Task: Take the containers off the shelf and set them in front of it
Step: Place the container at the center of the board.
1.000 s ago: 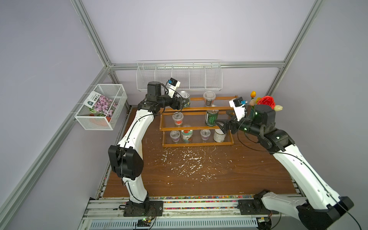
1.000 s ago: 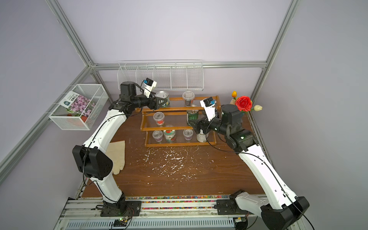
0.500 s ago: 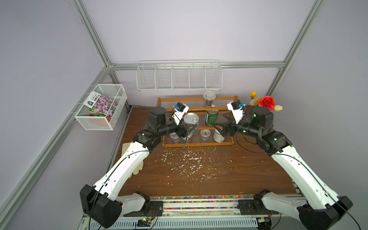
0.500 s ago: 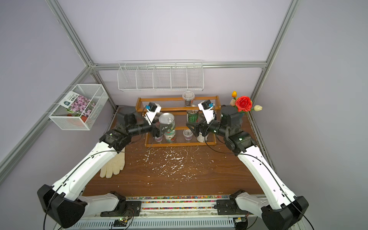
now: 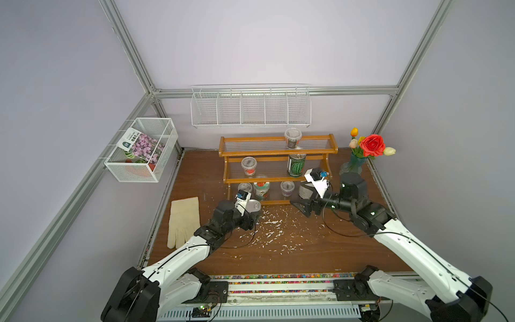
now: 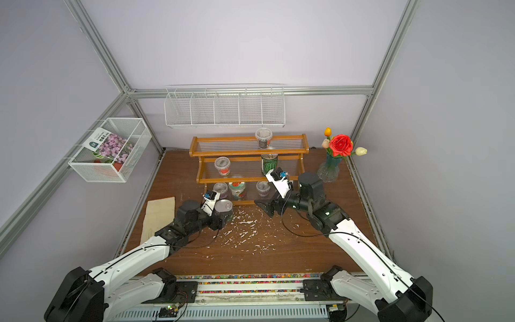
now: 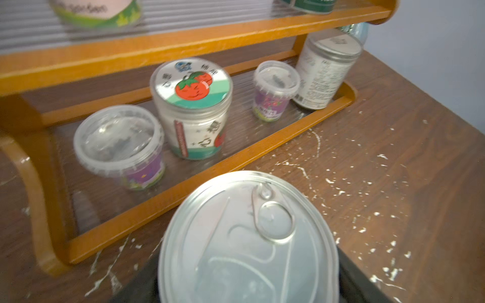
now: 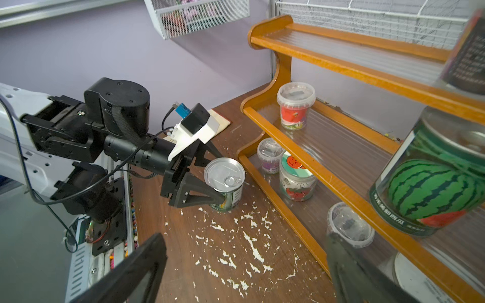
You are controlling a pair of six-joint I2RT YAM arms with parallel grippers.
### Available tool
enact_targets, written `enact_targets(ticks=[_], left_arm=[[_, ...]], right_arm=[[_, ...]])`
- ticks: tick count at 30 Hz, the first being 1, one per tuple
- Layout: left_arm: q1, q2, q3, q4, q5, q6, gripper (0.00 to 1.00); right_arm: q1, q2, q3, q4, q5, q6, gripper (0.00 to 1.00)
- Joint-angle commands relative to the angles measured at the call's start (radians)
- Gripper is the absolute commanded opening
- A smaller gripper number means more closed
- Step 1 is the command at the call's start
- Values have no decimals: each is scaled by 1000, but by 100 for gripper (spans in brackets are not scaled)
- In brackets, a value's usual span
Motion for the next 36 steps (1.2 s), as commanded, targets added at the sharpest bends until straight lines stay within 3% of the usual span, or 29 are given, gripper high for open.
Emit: enact_targets(ticks=[1, 7, 10, 19, 25, 32, 36], left_arm=[[-1, 13, -50, 150, -129, -42, 58], [-1, 87, -121, 259, -233, -69, 55], [-1, 105, -86, 201, -267, -92, 55], [-4, 153, -47, 87, -229, -193, 54], [-16, 176, -96, 116, -251, -238, 54], [-29, 160, -102, 105, -268, -251, 73], [-30, 137, -105, 84, -273, -266, 80]], right_arm=[[27, -9, -33, 81, 47, -32, 98], [62, 16, -50, 107, 90, -52, 97], [71, 28, -54, 108, 102, -63, 97], [80, 38, -56, 96, 131, -90, 97], [80, 29, -68, 95, 146, -100, 97], [79, 27, -71, 100, 158, -102, 97], [79, 24, -54, 91, 166, -89, 97]])
